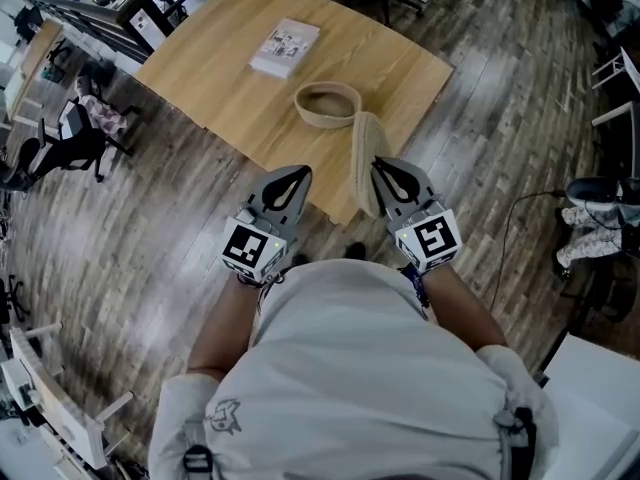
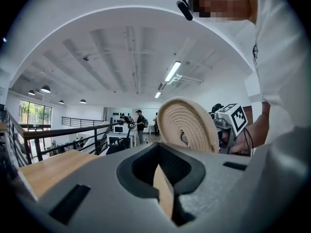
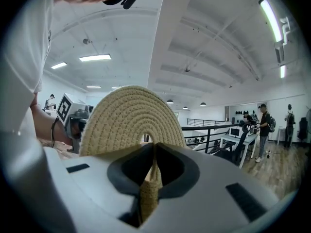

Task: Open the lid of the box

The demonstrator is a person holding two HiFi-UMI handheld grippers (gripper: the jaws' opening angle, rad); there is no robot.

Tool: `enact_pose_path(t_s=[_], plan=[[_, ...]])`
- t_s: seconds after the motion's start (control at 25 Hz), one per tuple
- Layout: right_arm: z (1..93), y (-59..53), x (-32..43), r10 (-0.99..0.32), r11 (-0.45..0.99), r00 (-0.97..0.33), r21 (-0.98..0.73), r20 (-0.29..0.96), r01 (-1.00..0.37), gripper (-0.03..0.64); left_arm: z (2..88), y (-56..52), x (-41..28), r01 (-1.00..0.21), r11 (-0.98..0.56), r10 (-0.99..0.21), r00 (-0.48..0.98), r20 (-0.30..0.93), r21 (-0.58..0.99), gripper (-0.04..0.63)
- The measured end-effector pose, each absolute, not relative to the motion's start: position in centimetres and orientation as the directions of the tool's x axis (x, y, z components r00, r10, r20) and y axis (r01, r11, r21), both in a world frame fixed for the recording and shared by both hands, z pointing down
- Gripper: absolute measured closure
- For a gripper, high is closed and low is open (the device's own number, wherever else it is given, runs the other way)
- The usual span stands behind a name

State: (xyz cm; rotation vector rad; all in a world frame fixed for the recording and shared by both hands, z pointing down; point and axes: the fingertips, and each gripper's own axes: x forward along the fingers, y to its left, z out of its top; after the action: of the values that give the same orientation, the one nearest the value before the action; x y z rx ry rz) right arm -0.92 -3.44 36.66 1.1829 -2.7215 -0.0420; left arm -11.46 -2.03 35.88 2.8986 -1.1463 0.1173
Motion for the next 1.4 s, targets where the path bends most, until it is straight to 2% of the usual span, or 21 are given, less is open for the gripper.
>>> enact_pose_path(t_s=[0.44,0.76,1.08,1.4], plan=[[36.5,0.5,-4.6,-0.780,0.619,-0.605,0.063,0.159,-0.783,0.587,34.9,2.7,-16.7,-0.615,-0.788,-0.613,0.787,0.068,0.014,0.591],[36.3,3.9,-4.7,-0.788,0.611,-0.598,0.069,0.149,-0.788,0.586,34.7,5.0,-18.3,-0.647,-0.762,-0.646,0.762,0.049,0.016,0.591],[35.7,6.7,-2.0,-0.743,0.667,-0.657,0.066,0.125,-0.742,0.586,33.8,7.5,-16.2,-0.713,-0.700,-0.713,0.701,0.022,0.030,0.591],[35.6,10.5,3.4,-0.700,0.712,-0.704,0.048,0.124,-0.700,0.586,33.0,11.5,-10.1,-0.745,-0.666,-0.746,0.666,0.000,0.040,0.591]])
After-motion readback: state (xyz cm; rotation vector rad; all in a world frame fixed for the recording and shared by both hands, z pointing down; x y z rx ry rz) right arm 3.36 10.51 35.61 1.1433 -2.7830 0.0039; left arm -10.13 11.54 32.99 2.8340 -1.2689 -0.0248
